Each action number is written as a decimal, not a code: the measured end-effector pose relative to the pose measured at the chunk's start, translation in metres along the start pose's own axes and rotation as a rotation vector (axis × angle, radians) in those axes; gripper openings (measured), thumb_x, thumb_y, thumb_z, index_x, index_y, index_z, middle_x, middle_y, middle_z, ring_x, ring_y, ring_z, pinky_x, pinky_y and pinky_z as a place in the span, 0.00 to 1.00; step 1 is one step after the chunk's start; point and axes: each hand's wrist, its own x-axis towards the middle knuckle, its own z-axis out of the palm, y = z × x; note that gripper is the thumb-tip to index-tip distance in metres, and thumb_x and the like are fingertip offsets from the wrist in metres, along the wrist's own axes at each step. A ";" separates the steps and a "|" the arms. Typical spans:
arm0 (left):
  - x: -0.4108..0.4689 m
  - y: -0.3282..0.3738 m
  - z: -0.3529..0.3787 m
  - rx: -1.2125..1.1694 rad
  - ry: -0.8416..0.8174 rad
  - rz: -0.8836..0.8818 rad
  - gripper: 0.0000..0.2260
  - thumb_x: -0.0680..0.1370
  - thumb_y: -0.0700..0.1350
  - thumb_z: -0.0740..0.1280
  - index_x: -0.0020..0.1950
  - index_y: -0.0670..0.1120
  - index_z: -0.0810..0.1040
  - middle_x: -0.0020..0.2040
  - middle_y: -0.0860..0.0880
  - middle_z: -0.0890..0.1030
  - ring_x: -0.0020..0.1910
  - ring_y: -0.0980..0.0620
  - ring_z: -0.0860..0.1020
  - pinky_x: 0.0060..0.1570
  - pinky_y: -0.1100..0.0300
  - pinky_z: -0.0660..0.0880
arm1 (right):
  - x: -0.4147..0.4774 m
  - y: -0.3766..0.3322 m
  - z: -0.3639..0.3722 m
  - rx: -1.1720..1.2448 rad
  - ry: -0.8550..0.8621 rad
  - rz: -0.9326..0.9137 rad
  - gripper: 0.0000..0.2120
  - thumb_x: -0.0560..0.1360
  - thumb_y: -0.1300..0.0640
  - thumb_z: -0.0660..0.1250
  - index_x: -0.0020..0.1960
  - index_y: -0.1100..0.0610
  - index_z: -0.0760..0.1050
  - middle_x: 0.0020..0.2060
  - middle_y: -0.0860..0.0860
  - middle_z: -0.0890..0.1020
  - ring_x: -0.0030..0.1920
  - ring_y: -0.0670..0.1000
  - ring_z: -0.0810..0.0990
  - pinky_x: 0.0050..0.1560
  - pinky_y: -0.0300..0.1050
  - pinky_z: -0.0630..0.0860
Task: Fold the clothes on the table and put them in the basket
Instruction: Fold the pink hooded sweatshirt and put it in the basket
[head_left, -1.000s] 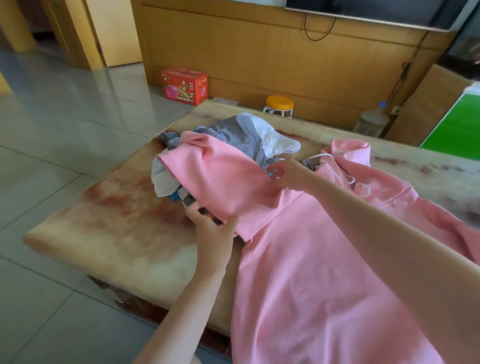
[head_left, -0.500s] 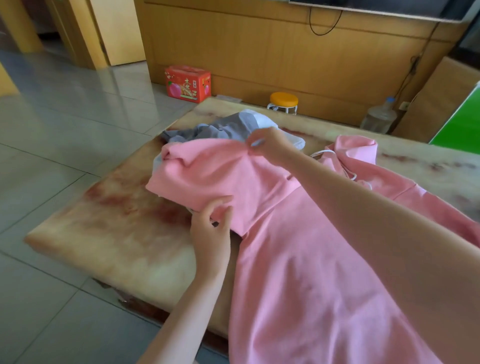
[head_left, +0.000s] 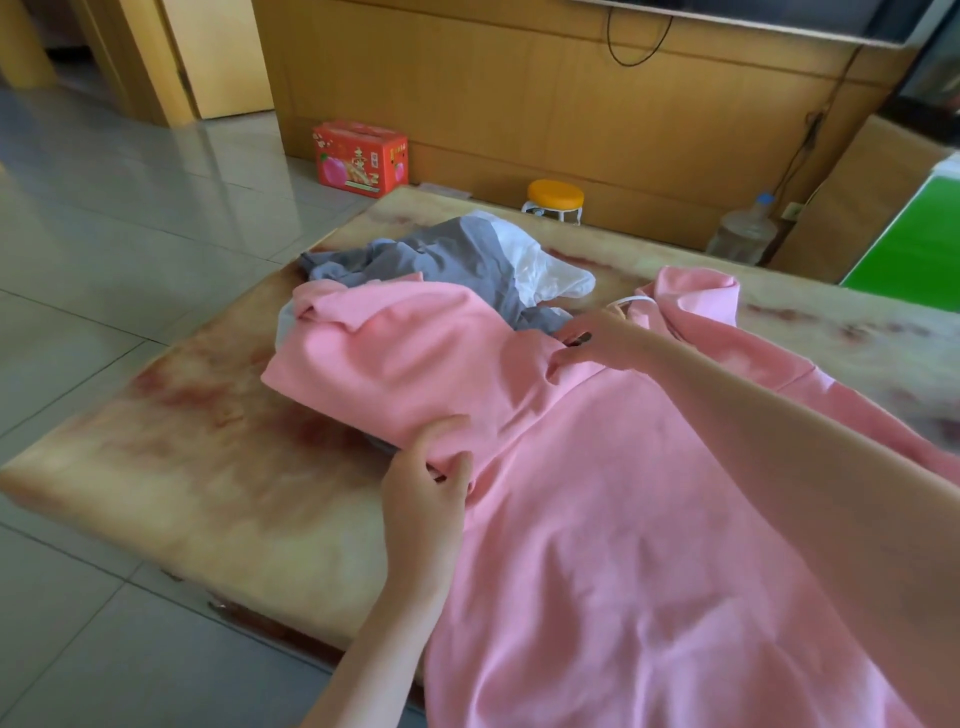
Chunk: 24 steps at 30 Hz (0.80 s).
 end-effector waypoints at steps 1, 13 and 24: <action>0.000 0.000 0.000 0.007 0.010 0.017 0.15 0.72 0.35 0.68 0.52 0.54 0.81 0.48 0.60 0.82 0.48 0.53 0.80 0.50 0.47 0.77 | 0.004 -0.001 0.004 -0.045 0.036 -0.004 0.08 0.69 0.45 0.73 0.38 0.43 0.74 0.41 0.40 0.76 0.53 0.51 0.70 0.60 0.47 0.65; 0.001 0.005 0.002 -0.033 0.112 -0.004 0.11 0.74 0.34 0.68 0.50 0.48 0.82 0.46 0.54 0.82 0.36 0.54 0.78 0.37 0.74 0.71 | 0.009 -0.025 0.009 -0.016 0.303 0.006 0.06 0.72 0.60 0.68 0.47 0.56 0.83 0.44 0.53 0.82 0.45 0.56 0.79 0.43 0.46 0.73; 0.000 0.007 -0.008 0.342 0.127 0.014 0.15 0.75 0.47 0.68 0.62 0.54 0.75 0.45 0.47 0.75 0.38 0.50 0.74 0.39 0.57 0.70 | -0.004 -0.013 0.028 0.540 0.303 -0.003 0.26 0.73 0.69 0.68 0.68 0.58 0.68 0.56 0.50 0.75 0.52 0.48 0.78 0.44 0.33 0.74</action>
